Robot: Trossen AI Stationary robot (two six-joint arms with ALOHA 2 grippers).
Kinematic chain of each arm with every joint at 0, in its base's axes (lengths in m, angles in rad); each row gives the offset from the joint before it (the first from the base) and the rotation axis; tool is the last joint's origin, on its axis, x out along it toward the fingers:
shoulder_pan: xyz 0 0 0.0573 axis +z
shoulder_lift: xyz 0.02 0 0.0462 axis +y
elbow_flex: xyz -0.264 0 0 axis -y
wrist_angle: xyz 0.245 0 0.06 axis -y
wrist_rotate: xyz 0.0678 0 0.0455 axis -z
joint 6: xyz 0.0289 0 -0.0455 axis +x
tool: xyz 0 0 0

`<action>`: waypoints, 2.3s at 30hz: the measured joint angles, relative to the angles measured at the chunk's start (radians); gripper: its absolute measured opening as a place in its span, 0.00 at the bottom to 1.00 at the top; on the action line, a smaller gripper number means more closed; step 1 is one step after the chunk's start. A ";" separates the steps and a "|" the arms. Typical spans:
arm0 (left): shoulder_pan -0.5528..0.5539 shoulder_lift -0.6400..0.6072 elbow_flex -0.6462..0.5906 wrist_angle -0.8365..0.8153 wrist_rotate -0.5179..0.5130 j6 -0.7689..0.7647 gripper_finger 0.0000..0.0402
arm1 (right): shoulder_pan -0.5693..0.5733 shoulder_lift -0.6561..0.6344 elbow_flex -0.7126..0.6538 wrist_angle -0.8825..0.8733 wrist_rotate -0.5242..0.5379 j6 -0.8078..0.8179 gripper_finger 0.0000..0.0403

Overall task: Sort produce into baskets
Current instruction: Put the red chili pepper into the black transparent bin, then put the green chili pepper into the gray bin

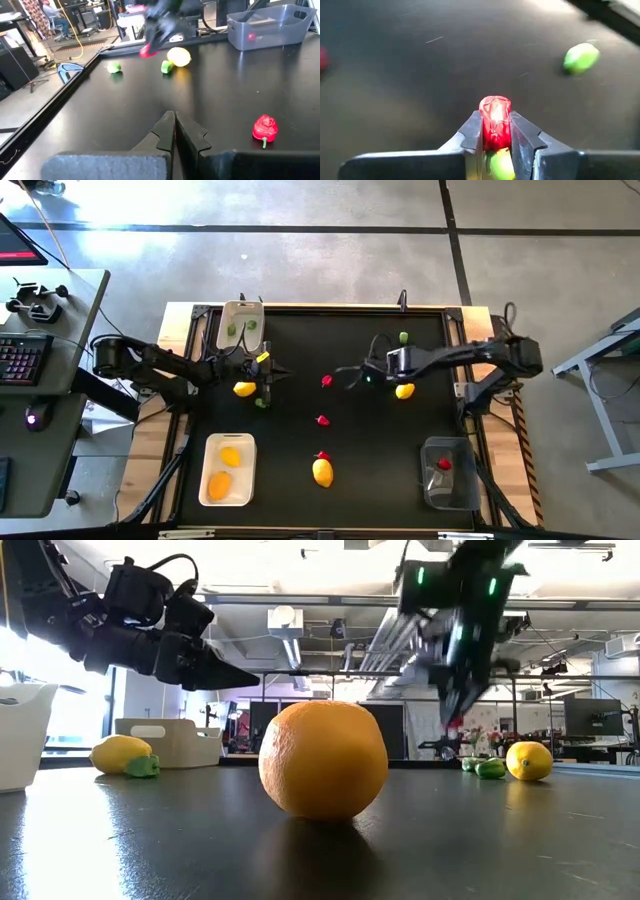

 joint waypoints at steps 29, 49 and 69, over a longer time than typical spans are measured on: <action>0.001 0.000 0.064 0.047 -0.001 0.114 0.00 | 0.925 -0.147 0.050 -0.403 -0.660 1.131 0.13; 0.001 0.000 0.064 0.036 -0.001 0.080 0.00 | 0.903 -0.145 -0.199 -0.273 -0.758 1.068 0.41; 0.001 0.000 0.064 -0.047 -0.001 0.060 0.00 | 0.645 -0.183 0.118 -0.518 -0.195 0.568 0.39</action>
